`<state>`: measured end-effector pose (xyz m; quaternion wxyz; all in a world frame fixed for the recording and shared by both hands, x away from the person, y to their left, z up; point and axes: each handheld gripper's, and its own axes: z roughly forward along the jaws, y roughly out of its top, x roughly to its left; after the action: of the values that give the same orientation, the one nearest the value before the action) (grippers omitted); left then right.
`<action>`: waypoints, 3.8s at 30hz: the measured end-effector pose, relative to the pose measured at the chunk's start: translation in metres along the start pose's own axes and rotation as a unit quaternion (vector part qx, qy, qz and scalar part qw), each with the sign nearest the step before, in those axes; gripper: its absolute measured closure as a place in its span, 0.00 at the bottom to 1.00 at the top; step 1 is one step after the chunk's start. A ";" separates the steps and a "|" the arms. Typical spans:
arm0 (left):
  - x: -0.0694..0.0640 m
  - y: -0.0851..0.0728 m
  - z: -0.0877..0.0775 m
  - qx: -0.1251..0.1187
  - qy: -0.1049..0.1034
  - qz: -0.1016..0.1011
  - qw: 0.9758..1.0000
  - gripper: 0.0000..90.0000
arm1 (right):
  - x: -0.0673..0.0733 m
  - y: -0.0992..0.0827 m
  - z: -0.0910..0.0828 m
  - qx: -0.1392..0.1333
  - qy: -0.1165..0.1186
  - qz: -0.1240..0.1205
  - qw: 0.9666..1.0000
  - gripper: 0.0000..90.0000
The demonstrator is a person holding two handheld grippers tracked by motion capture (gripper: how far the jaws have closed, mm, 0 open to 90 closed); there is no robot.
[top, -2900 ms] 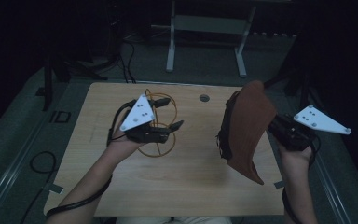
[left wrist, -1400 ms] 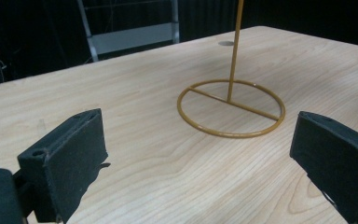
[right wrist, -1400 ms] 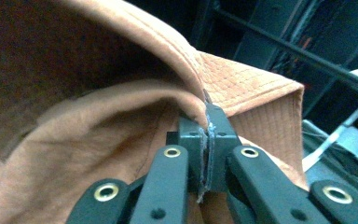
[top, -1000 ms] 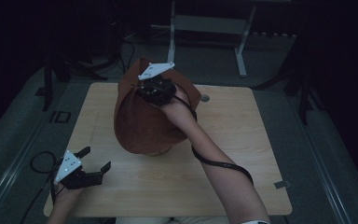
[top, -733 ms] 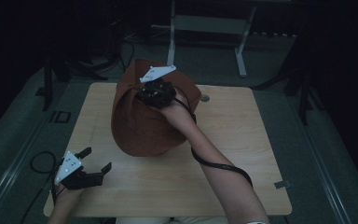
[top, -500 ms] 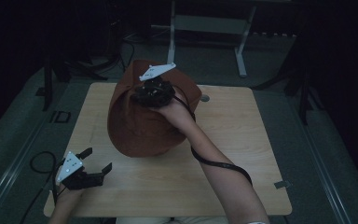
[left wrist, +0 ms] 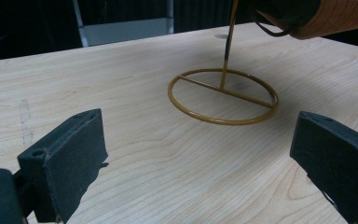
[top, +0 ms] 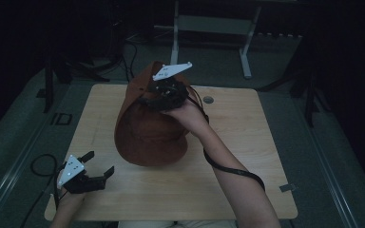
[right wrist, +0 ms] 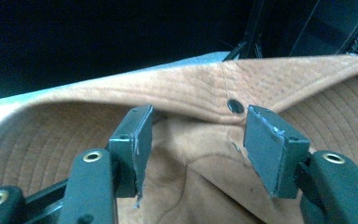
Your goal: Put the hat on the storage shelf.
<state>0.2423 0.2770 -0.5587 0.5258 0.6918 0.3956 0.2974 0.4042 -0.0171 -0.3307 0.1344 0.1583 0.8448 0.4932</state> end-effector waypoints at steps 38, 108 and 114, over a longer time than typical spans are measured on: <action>0.000 -0.006 -0.002 0.006 0.008 -0.008 1.000 0.05 | -0.024 -0.093 -0.072 -0.041 -0.012 0.052 0.998 0.16; -0.001 -0.012 0.005 0.025 0.006 -0.001 1.000 0.05 | -0.043 -0.352 -0.163 0.028 -0.155 0.148 0.976 0.16; -0.001 -0.013 0.004 0.025 0.010 0.000 1.000 0.05 | -0.043 -0.357 -0.167 0.032 -0.189 0.129 0.973 0.16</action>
<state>0.2427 0.2759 -0.5720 0.5043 0.7017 0.4083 0.2943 0.3310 -0.3316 -0.5610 0.2223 0.3604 0.7917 0.4403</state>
